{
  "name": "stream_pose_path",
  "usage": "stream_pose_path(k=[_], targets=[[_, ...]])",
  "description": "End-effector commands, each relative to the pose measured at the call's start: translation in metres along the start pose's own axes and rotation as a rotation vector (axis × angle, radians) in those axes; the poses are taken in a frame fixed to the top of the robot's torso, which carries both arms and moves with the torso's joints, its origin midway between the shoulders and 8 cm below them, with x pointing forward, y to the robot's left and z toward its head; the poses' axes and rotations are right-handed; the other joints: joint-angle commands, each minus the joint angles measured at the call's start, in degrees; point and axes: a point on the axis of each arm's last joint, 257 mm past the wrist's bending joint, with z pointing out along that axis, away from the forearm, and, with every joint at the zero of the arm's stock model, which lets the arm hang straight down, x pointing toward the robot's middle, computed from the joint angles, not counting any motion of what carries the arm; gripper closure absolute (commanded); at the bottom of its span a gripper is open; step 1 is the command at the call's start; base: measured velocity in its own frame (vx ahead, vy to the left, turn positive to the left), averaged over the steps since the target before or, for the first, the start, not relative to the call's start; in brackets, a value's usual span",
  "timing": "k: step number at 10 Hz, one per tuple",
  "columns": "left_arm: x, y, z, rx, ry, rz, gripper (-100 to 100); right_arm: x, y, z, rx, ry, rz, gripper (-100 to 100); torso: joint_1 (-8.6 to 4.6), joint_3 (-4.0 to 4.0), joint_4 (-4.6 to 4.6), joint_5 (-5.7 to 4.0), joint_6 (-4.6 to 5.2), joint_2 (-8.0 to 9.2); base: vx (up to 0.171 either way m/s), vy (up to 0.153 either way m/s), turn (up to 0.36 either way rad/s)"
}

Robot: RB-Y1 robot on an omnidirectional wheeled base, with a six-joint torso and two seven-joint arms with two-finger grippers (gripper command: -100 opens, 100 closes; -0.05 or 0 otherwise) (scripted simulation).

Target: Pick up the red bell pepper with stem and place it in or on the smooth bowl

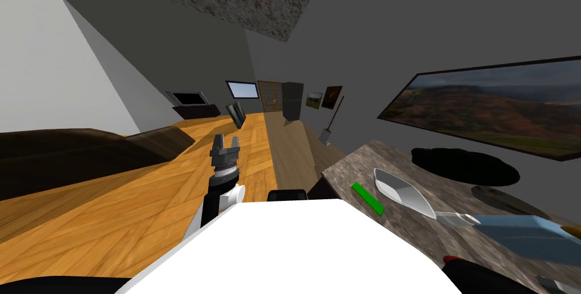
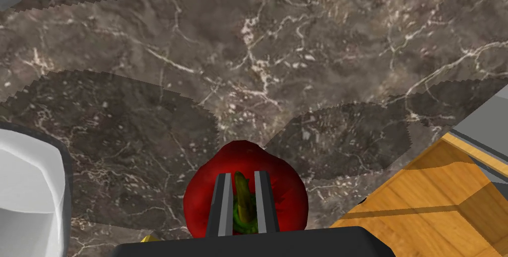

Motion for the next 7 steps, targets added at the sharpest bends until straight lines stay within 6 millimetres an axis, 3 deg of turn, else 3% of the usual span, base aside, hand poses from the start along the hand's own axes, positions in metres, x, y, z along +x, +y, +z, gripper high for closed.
stream_pose_path(k=[1,7], targets=[[0.000,0.000,0.000,0.000,0.000,0.000,0,0.010,0.011,-0.007,-0.005,0.008,0.016,100,0.00,0.00,0.00,0.00,0.00,0.00,0.005,0.003,0.097],[0.000,0.000,0.000,0.000,0.000,0.000,0,0.043,0.053,-0.038,-0.025,0.034,0.080,100,0.24,-0.12,-0.06,0.14,-0.02,-0.19,0.012,0.012,0.110]])
